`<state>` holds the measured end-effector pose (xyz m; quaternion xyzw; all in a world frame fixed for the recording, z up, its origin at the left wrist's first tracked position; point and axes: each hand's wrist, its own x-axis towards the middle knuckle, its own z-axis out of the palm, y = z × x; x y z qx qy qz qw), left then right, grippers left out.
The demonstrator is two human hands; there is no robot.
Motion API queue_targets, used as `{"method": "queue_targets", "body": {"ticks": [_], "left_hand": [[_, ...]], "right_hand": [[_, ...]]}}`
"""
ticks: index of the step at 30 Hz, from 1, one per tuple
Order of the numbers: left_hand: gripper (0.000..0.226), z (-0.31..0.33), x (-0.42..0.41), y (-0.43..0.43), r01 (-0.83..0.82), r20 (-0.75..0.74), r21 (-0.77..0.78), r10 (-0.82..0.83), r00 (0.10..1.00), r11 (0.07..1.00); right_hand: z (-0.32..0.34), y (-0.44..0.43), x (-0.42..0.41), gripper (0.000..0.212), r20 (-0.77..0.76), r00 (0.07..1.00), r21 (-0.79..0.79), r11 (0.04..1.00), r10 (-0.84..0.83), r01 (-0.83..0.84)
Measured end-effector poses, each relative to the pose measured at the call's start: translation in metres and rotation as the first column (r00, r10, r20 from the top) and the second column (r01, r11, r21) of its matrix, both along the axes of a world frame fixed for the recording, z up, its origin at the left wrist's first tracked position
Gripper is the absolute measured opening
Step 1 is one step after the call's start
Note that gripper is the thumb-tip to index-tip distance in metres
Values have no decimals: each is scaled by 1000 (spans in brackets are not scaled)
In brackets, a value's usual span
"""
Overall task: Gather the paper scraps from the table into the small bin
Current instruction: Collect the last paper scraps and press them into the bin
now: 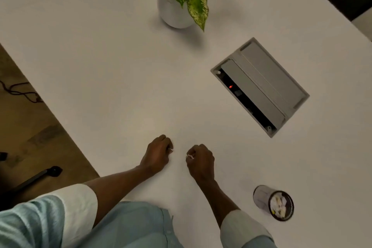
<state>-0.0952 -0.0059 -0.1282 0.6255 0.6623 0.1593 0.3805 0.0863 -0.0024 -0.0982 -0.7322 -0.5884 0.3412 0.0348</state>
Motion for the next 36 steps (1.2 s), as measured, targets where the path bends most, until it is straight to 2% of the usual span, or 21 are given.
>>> {"method": "queue_targets", "body": {"ticks": [3, 6, 11, 16, 19, 24, 27, 33, 36], "left_hand": [[18, 7, 27, -18, 44, 62, -6, -44, 997, 999], [21, 17, 60, -31, 126, 114, 4, -126, 985, 992], [17, 38, 121, -38, 273, 190, 69, -281, 941, 960], [14, 64, 191, -34, 397, 224, 137, -419, 880, 908], [12, 81, 234, -31, 452, 234, 190, -487, 841, 872], [13, 100, 297, -30, 550, 226, 204, -586, 778, 810], [12, 100, 320, -30, 606, 192, 185, -633, 750, 774], [23, 90, 330, -28, 720, 149, 149, -735, 661, 678], [24, 87, 321, -28, 708, 139, 170, -728, 671, 685]], "right_hand": [[8, -44, 22, 15, -39, 983, 6, 984, -178, 178], [21, -84, 48, 20, -68, 927, 50, 927, -368, 372], [45, -131, 91, 20, -179, 732, 105, 727, -658, 679], [69, -146, 137, 16, -251, 532, 182, 500, -809, 847], [81, -147, 165, 17, -283, 466, 269, 397, -838, 878], [92, -142, 205, 16, -263, 395, 333, 302, -880, 893], [90, -138, 223, 13, -247, 397, 369, 293, -884, 882], [74, -136, 230, 22, -260, 399, 309, 316, -879, 897], [67, -144, 225, 25, -269, 424, 354, 320, -865, 879]]}}
